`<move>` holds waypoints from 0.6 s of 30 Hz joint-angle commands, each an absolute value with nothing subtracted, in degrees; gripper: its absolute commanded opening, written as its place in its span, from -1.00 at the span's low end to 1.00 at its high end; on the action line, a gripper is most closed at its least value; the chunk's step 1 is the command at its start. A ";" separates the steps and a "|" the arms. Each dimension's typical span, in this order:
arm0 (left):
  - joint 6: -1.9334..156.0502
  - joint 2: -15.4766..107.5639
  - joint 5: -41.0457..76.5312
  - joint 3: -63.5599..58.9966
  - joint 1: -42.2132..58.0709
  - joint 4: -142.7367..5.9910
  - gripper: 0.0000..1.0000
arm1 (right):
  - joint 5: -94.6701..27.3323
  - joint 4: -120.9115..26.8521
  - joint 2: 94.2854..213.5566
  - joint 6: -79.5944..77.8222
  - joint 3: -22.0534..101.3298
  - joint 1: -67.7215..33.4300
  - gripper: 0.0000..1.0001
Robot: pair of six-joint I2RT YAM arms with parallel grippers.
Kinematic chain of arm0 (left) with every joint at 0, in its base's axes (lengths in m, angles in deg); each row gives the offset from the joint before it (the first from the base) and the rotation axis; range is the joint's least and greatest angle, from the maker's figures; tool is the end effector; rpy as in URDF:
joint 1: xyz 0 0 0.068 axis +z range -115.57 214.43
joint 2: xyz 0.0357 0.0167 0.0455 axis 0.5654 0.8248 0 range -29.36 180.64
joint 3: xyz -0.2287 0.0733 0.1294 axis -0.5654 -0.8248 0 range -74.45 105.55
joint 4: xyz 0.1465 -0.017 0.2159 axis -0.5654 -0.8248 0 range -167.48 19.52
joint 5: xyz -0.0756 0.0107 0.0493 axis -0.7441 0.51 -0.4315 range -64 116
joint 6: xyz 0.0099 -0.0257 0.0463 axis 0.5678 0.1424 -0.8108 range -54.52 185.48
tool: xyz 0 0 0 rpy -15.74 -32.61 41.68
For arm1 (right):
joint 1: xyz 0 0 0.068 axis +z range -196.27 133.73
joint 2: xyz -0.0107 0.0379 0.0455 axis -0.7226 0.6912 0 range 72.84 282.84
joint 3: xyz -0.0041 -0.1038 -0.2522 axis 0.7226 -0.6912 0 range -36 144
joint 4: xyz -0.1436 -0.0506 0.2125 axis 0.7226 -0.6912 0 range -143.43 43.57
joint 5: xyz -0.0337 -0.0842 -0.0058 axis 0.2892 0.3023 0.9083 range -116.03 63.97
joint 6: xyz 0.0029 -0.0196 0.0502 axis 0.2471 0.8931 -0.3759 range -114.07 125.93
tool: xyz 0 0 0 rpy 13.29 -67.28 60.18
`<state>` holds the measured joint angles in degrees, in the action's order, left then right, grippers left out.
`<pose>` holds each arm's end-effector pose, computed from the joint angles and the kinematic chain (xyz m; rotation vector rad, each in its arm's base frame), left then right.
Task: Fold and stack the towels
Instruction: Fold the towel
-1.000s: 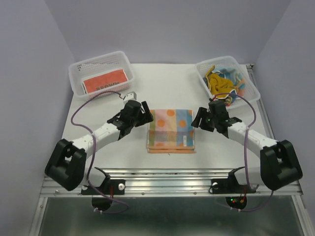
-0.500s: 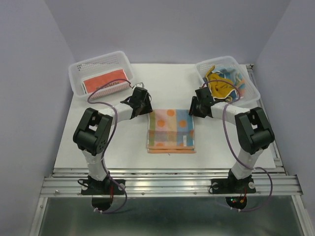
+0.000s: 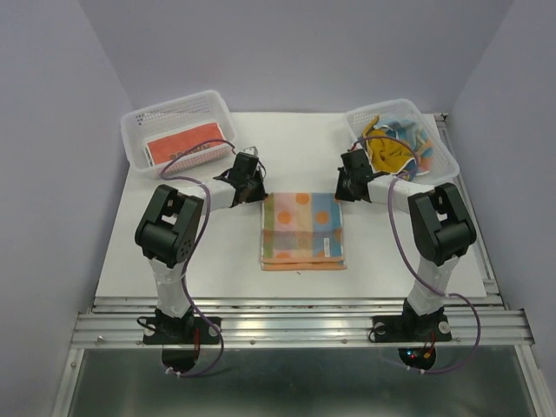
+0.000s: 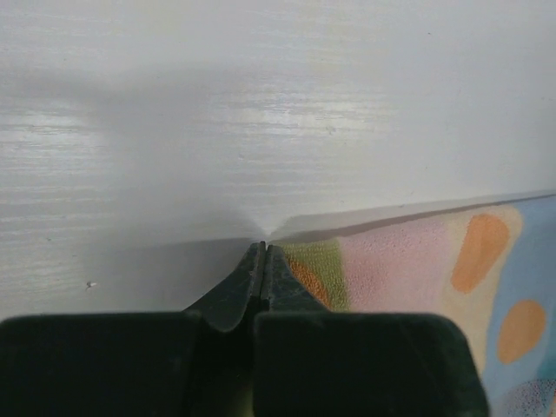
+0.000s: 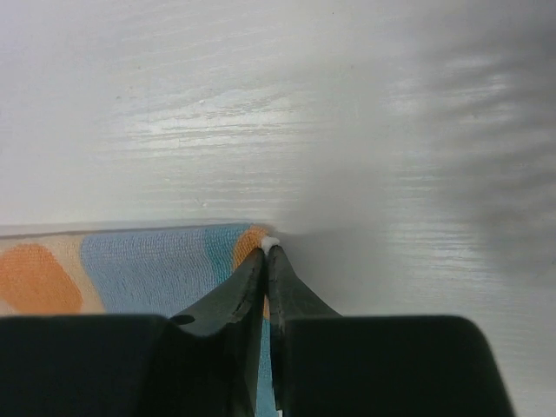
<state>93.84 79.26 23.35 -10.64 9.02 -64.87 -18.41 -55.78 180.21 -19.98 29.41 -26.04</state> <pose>0.3653 -0.1754 0.1643 -0.0340 2.3138 -0.5445 0.3669 0.1303 0.1608 0.1796 2.4581 0.1879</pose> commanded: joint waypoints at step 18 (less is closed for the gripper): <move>96.50 58.89 18.36 -27.07 8.76 -50.53 -1.00 | -25.68 -52.85 162.93 -17.54 18.42 -26.32 -0.99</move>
